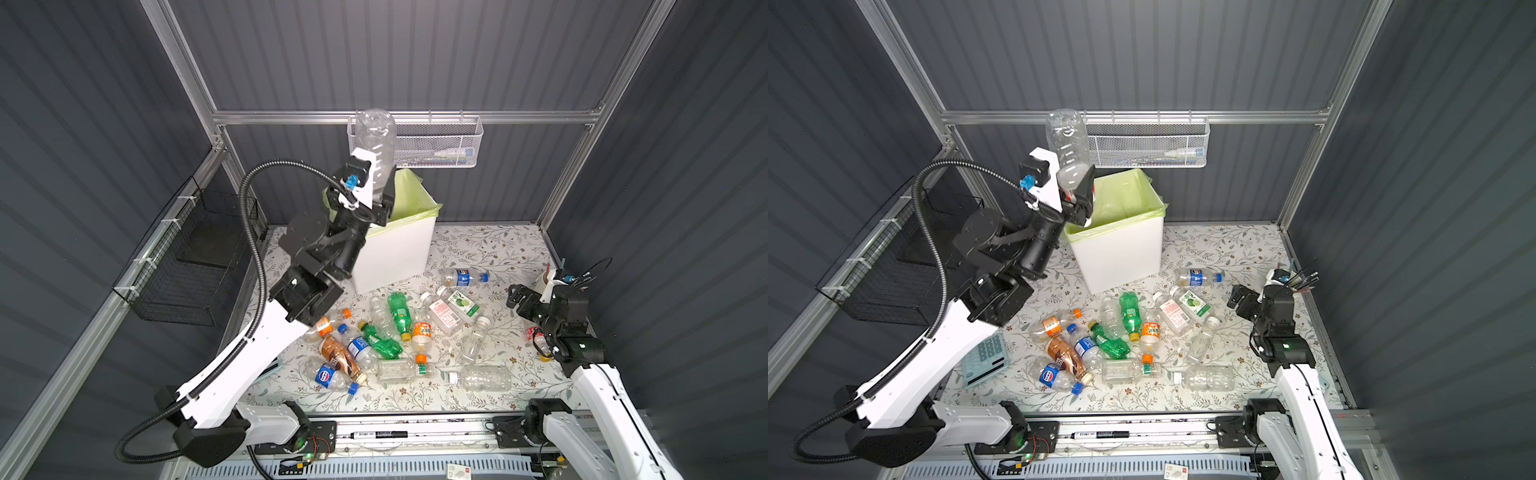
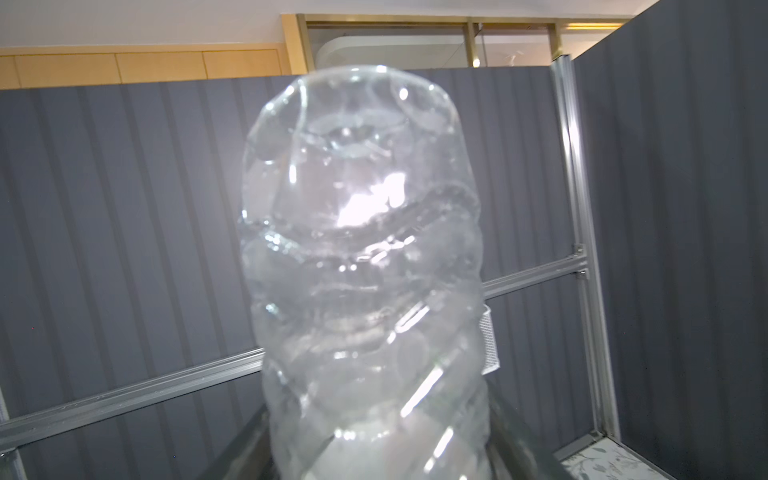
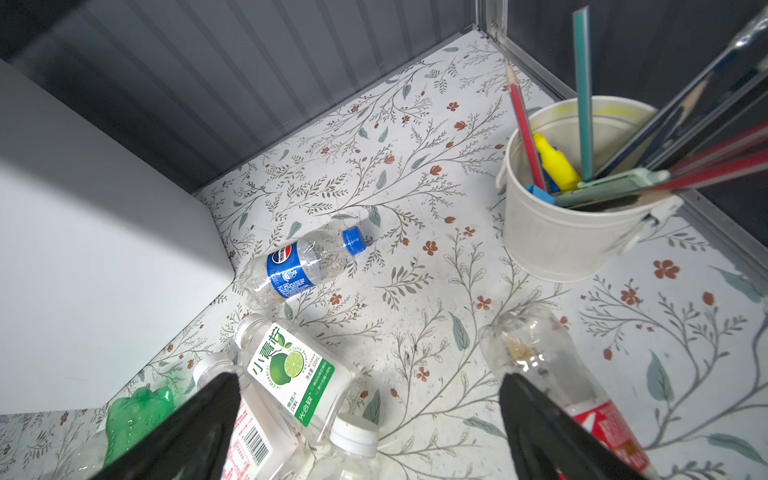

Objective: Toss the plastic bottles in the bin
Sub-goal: 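Open the left gripper over the bin to drop the bottle, then withdraw the left gripper from the bin while the right gripper hovers over the pile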

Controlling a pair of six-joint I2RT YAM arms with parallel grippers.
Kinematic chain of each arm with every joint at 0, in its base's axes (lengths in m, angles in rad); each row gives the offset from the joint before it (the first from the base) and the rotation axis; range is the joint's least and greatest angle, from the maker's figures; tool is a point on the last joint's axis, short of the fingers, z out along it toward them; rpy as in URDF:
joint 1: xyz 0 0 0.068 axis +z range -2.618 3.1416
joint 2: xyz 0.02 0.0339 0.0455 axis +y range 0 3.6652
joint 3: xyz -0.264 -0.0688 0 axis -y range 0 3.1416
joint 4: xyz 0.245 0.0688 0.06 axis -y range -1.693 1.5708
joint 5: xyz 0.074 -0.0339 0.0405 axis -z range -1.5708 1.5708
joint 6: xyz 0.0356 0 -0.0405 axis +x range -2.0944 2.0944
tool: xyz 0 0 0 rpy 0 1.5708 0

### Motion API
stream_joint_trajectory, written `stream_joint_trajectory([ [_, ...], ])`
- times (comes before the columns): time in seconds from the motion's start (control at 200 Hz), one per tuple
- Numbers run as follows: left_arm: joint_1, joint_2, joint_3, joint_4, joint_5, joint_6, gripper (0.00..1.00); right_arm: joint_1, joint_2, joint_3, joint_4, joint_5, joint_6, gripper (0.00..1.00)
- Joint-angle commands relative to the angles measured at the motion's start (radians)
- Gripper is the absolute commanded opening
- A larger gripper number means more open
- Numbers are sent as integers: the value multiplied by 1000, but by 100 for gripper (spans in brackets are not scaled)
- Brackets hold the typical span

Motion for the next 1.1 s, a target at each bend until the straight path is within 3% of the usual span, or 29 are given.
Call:
stream_joint_trajectory([
  [0.0,146,159,125,-106,157,-158,67,-4,-5,20,5,-7,10,99],
  [0.085,231,337,285,-333,214,-266,77,-4,10,25,5,-37,9,99],
  [0.165,257,438,417,-451,168,-275,89,-5,20,43,-21,-39,1,99],
  [0.25,261,453,519,-498,231,-265,99,-8,9,57,-53,-32,-14,99],
  [0.34,260,404,570,-512,296,-291,100,-11,-11,48,-67,-11,-3,99],
  [0.545,245,54,119,-173,305,-289,100,-11,4,37,-112,-37,76,99],
  [0.715,245,-80,-48,-263,259,-293,100,11,82,45,-162,-118,125,99],
  [1.096,246,-352,-492,-339,113,-415,100,263,212,11,-210,-39,267,99],
])
